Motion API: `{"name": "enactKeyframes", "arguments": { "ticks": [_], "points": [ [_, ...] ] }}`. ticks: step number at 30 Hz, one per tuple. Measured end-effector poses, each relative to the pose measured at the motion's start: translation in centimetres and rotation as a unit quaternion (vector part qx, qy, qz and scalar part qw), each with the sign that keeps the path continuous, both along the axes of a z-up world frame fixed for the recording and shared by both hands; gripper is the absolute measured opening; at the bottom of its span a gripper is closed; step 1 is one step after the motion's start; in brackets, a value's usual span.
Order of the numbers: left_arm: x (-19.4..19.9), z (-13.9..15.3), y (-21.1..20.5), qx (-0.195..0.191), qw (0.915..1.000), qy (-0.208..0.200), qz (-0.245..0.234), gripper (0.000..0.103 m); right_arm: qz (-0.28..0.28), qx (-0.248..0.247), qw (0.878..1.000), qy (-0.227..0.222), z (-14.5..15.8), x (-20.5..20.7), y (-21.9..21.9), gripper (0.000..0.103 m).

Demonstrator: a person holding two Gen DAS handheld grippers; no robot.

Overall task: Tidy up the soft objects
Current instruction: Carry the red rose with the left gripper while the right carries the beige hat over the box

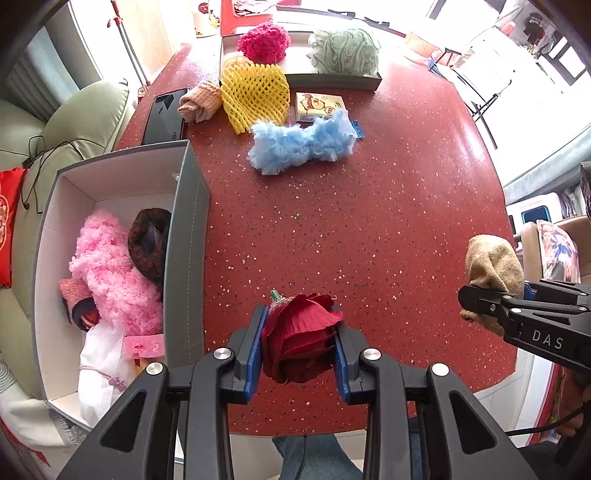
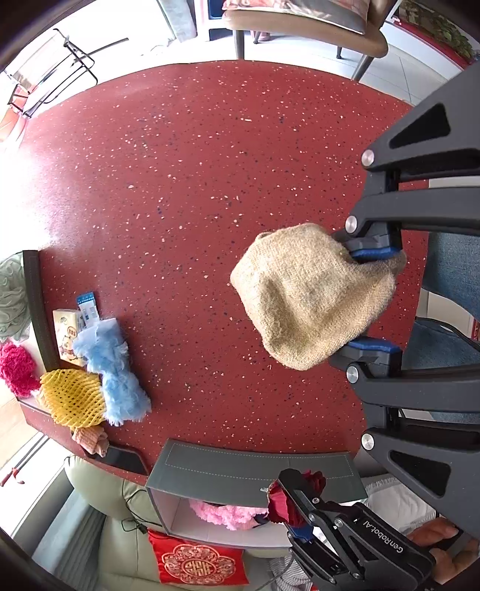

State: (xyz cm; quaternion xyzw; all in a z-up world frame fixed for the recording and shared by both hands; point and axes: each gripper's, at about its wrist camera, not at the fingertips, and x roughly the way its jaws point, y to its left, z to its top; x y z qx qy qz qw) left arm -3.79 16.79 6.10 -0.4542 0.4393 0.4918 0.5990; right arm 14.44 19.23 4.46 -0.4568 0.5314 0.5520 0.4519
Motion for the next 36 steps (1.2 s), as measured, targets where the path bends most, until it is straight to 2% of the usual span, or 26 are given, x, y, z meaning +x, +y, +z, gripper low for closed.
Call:
{"name": "enactKeyframes", "arguments": {
  "ticks": [23, 36],
  "points": [
    [-4.9, 3.0, 0.0, 0.045, 0.9951, -0.014, 0.087, 0.033, 0.086, 0.038, 0.995, -0.024, 2.5, -5.2, 2.1, 0.035],
    [-6.1, 3.4, 0.4, 0.061, 0.9926, -0.018, 0.104, 0.033, 0.088, 0.044, 0.994, -0.039, 3.2, -5.9, 2.7, 0.035]
  ]
}}
